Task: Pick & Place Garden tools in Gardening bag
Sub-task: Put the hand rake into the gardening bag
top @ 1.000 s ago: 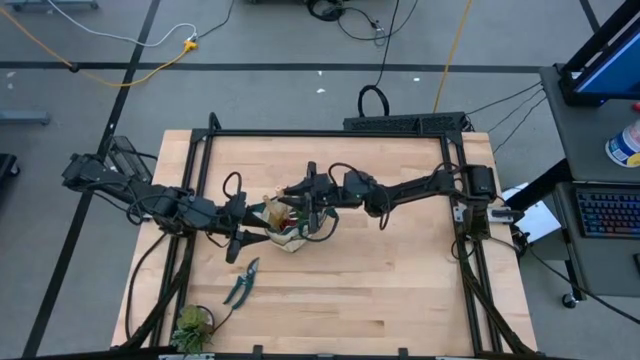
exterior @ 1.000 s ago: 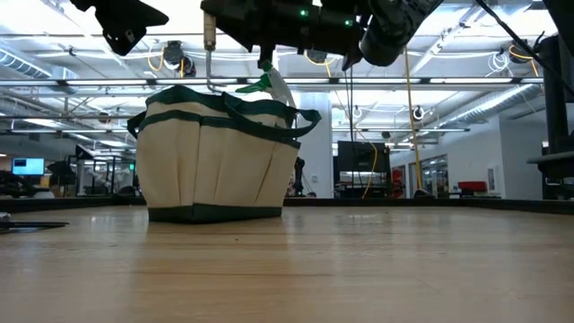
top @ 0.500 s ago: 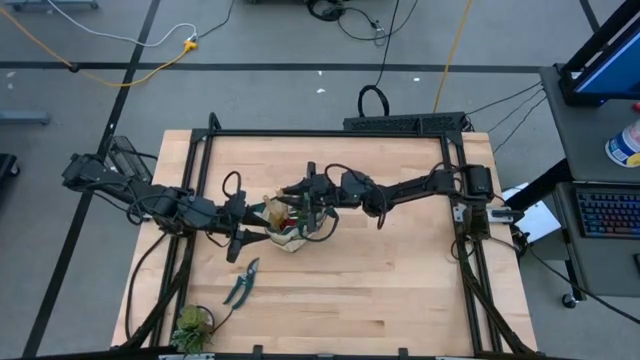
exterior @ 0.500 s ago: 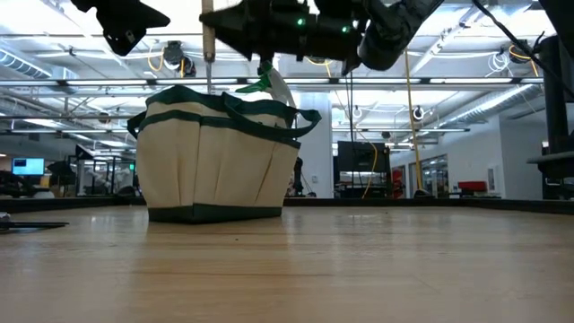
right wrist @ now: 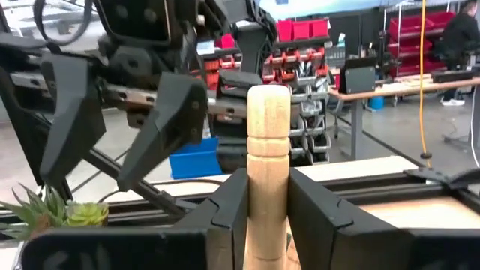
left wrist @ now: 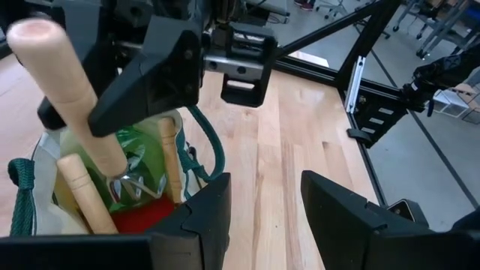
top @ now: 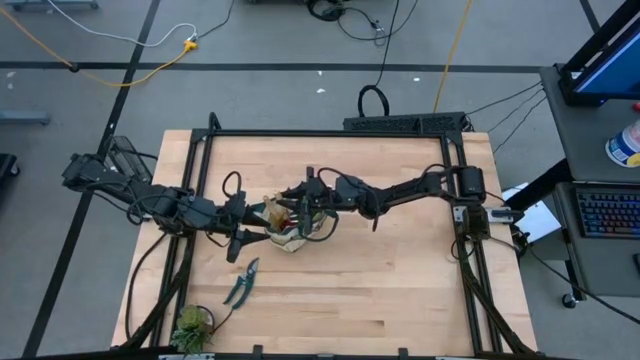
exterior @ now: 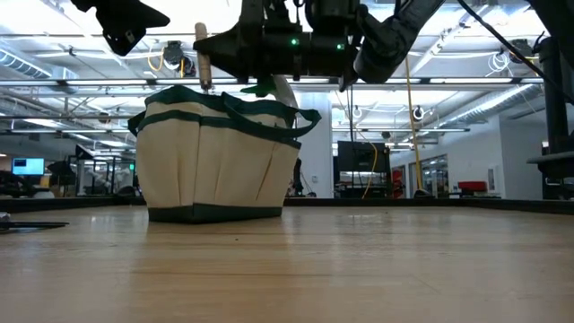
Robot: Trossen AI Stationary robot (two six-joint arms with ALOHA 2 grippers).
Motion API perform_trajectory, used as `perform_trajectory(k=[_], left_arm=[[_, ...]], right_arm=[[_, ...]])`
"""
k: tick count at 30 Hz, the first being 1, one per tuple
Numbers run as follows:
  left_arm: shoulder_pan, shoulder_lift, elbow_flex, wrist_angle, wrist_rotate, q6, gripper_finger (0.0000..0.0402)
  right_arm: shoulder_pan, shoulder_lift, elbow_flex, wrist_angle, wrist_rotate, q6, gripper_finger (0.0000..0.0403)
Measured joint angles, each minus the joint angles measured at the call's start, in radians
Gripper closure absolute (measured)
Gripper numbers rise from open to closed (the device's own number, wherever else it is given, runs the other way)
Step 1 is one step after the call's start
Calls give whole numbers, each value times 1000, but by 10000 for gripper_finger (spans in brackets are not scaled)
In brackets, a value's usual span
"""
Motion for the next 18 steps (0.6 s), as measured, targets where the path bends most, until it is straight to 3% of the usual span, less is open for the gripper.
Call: perform_trajectory(k=[9, 18], left_arm=[[0, 0, 0, 0, 0, 6, 236], [0, 0, 0, 0, 0, 9, 236]], right_arm=[[3, 0, 0, -5, -1, 5, 325], [7, 0, 0, -5, -64, 20, 279]])
